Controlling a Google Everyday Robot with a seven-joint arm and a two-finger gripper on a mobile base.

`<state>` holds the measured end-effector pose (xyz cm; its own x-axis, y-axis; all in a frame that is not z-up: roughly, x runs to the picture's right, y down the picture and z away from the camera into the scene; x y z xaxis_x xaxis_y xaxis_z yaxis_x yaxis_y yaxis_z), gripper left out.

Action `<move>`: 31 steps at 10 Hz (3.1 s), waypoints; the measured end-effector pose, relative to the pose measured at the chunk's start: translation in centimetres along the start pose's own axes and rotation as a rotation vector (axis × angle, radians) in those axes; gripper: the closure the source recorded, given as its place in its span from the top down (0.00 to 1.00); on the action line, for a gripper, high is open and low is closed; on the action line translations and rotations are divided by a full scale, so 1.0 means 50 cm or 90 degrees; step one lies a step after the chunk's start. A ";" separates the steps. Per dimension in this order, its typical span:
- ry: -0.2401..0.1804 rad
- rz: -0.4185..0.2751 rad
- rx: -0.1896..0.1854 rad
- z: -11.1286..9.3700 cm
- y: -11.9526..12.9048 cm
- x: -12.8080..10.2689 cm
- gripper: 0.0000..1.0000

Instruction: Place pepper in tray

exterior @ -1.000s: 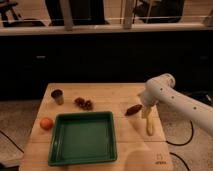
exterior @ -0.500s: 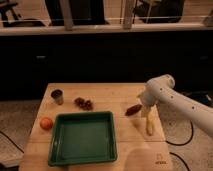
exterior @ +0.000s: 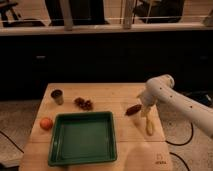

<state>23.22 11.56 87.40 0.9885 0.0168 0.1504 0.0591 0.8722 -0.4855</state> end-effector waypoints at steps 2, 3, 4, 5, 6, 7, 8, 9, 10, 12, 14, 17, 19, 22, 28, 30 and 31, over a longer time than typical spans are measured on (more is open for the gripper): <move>-0.001 -0.005 -0.004 0.008 -0.004 -0.003 0.70; -0.001 -0.007 -0.006 0.011 -0.004 -0.002 0.70; -0.001 -0.008 -0.007 0.013 -0.005 0.001 0.70; -0.001 -0.007 -0.009 0.016 -0.007 0.002 0.70; -0.001 -0.007 -0.011 0.018 -0.007 0.003 0.70; -0.001 -0.007 -0.014 0.024 -0.007 0.003 0.70; -0.001 -0.009 -0.017 0.029 -0.009 0.002 0.70; -0.001 -0.012 -0.019 0.033 -0.010 0.000 0.70; 0.000 -0.013 -0.020 0.036 -0.011 0.001 0.70; 0.003 -0.014 -0.024 0.043 -0.011 0.007 0.70; 0.005 -0.018 -0.029 0.050 -0.013 0.008 0.70; 0.010 -0.024 -0.034 0.063 -0.013 0.012 0.70; 0.012 -0.026 -0.036 0.067 -0.013 0.016 0.70; 0.015 -0.029 -0.040 0.074 -0.013 0.024 0.70; 0.019 -0.036 -0.045 0.080 -0.012 0.036 0.64; 0.021 -0.038 -0.047 0.082 -0.011 0.040 0.64; 0.021 -0.039 -0.048 0.083 -0.010 0.042 0.64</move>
<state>24.69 13.18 91.55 0.9867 -0.0523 0.1540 0.1283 0.8321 -0.5395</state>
